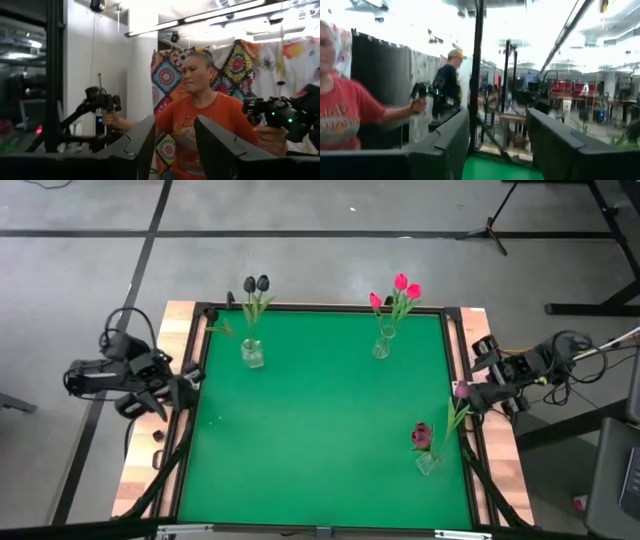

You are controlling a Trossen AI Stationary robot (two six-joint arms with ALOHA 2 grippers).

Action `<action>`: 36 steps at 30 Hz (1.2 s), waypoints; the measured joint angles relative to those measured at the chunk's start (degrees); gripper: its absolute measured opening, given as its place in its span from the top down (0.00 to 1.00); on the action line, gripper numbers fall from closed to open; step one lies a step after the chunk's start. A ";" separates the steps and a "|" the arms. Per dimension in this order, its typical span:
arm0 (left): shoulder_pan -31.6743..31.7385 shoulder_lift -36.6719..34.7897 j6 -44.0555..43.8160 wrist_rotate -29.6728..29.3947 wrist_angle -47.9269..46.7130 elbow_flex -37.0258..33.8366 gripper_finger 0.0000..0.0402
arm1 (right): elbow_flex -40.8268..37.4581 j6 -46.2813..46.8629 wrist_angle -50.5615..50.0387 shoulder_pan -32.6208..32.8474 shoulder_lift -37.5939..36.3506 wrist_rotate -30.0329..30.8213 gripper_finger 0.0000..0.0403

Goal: Sort flowers into vase by color
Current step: Return to Home Position

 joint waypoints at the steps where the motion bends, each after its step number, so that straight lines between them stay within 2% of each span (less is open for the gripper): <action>1: 0.00 -0.20 0.10 -0.05 -0.14 -0.66 0.67 | -0.13 0.19 -0.27 0.00 0.02 0.72 0.52; 3: 0.02 -0.76 0.95 -0.32 0.19 -1.94 0.67 | 0.28 0.73 -4.79 0.04 0.05 2.61 0.52; 5: 0.02 -1.61 1.36 -0.49 0.72 -3.57 0.67 | 0.86 2.22 -4.65 0.04 0.01 5.89 0.52; 8: 0.04 -2.90 0.91 -2.88 1.48 -6.87 0.67 | 0.56 4.44 -6.92 -0.02 0.03 18.58 0.52; 9: 0.04 -3.38 0.61 -3.50 1.79 -7.98 0.67 | 0.52 4.61 -7.03 -0.02 0.03 20.75 0.52; 12: 0.04 -5.32 0.50 -4.39 2.21 -10.58 0.67 | 1.17 3.79 -9.50 0.07 0.01 21.73 0.52; 15: 0.04 -7.46 0.12 -5.35 4.13 -13.71 0.67 | 1.91 9.75 -18.35 -0.02 0.01 28.81 0.52; 18: 0.04 -9.65 -0.91 -5.88 7.30 -16.80 0.67 | 2.36 16.96 -23.19 0.00 0.01 38.32 0.52; 19: 0.04 -10.40 -1.11 -5.94 8.19 -17.92 0.67 | 2.24 18.02 -24.41 -0.02 0.01 39.84 0.52; 24: 0.02 -12.69 -3.76 -7.62 11.47 -21.48 0.67 | 4.53 20.04 -27.04 0.04 0.01 37.35 0.52; 31: 0.04 -13.16 -4.11 -9.35 11.13 -23.97 0.67 | 4.20 34.96 -38.14 0.03 0.01 38.09 0.52; 36: -0.07 -13.16 -5.24 -9.33 12.10 -24.01 0.67 | 2.30 41.03 -40.67 0.04 0.01 37.20 0.52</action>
